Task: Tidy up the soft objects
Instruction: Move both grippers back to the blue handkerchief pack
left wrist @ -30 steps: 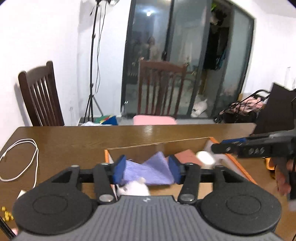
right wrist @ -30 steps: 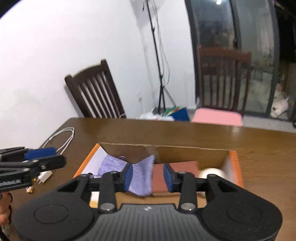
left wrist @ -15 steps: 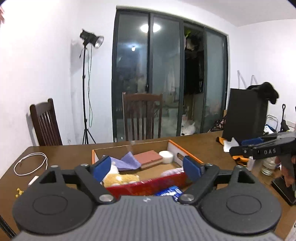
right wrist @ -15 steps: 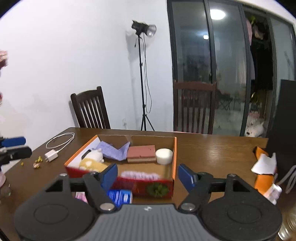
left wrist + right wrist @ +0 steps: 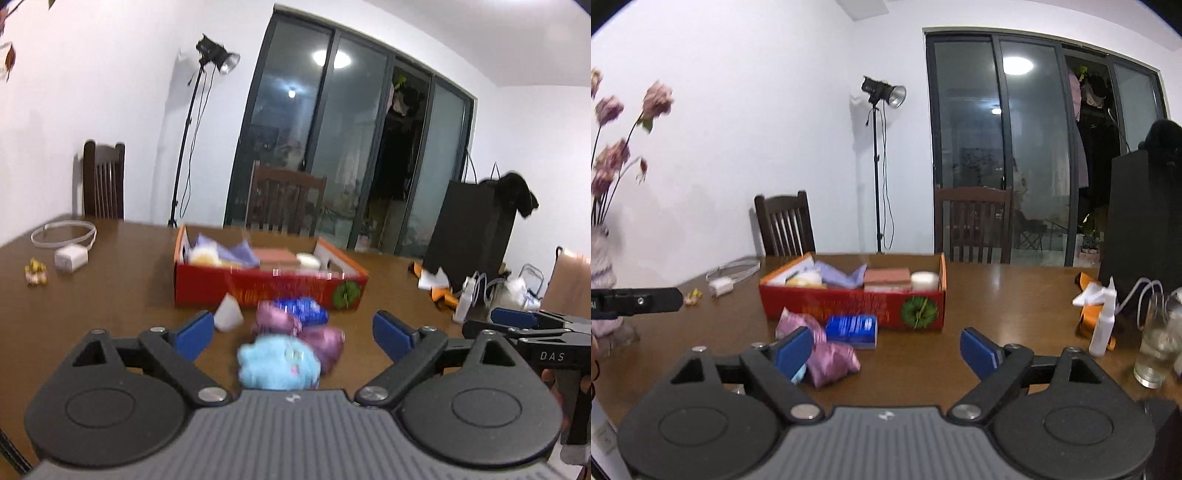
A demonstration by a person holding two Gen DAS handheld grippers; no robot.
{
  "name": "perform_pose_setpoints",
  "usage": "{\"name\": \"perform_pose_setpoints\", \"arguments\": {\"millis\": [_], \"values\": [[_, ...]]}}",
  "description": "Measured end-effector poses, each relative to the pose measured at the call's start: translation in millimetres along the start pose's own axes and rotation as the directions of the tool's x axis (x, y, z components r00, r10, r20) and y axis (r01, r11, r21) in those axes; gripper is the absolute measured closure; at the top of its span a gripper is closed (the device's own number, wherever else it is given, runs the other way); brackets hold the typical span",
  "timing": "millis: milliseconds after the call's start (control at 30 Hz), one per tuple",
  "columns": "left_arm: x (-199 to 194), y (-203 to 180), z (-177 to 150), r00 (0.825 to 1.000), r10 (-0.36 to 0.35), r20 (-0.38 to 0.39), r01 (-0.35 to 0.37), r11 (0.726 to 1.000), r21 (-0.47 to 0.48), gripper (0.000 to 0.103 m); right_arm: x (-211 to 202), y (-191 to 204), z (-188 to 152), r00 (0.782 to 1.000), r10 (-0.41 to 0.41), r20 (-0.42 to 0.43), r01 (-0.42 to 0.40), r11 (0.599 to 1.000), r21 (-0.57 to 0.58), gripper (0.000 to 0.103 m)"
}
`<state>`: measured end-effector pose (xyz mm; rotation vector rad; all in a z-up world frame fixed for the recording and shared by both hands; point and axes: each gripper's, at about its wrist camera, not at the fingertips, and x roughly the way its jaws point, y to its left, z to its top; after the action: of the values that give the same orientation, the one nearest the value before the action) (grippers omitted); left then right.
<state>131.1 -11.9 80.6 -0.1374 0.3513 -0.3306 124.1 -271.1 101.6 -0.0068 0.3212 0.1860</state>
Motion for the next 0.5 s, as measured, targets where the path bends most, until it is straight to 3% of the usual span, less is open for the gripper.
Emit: {"name": "perform_pose_setpoints", "arguments": {"millis": [233,500], "values": [[8.6,9.8,-24.2,0.997,0.025,-0.074,-0.025,1.000,0.003,0.007,24.3,12.1,-35.4,0.994,0.021,-0.107,-0.022,1.000,-0.008,0.016],[39.6,26.7,-27.3,0.988,0.050,-0.145,-0.052,0.999,-0.015,0.007,66.4,21.8,-33.1,0.984,0.088,-0.155,-0.087,0.996,0.012,0.017]]}}
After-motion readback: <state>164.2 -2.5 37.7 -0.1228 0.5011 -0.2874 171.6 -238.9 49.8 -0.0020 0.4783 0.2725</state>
